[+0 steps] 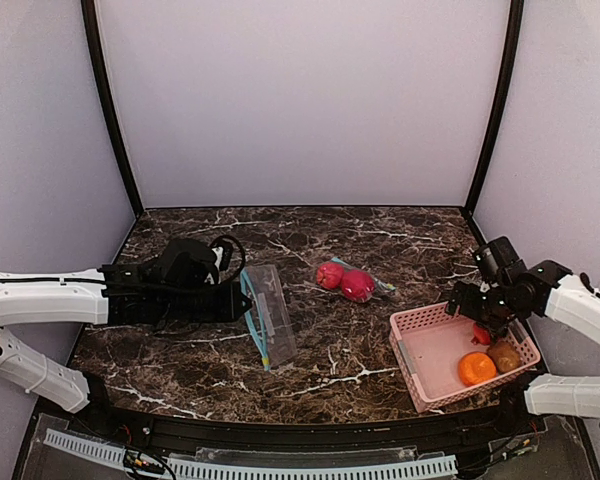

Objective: Place the food in the zip-top bag and seal the zipper
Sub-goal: Pick up the fake fruit from the bin.

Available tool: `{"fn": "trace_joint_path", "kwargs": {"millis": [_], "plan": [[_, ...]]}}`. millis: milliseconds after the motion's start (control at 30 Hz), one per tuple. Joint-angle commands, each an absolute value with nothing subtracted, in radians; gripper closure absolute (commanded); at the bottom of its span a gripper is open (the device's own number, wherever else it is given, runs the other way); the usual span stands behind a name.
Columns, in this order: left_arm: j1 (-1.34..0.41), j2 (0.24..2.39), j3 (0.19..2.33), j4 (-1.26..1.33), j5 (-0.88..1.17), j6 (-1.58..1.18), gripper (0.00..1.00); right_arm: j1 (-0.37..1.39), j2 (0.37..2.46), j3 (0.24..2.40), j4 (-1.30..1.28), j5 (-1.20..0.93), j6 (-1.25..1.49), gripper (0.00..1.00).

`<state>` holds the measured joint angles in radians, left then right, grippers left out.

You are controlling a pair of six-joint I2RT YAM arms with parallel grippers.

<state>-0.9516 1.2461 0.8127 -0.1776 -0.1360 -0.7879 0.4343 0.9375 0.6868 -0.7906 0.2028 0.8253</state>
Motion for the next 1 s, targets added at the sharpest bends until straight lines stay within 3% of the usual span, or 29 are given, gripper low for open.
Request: {"fn": "trace_joint_path", "kwargs": {"millis": [0,600,967], "plan": [[-0.944,1.231,0.833,-0.217,-0.126,-0.76,0.99,0.341,0.943,0.62,-0.816,0.238,0.906,0.01],[-0.937,1.246,0.856,-0.217,-0.077,-0.724,0.99,0.16,1.038,0.586,-0.738,0.319,0.853,0.03],[-0.937,1.263,0.997,-0.45,-0.081,-0.642,0.99,0.124,0.992,0.547,-0.658,0.261,0.796,0.39]]}}
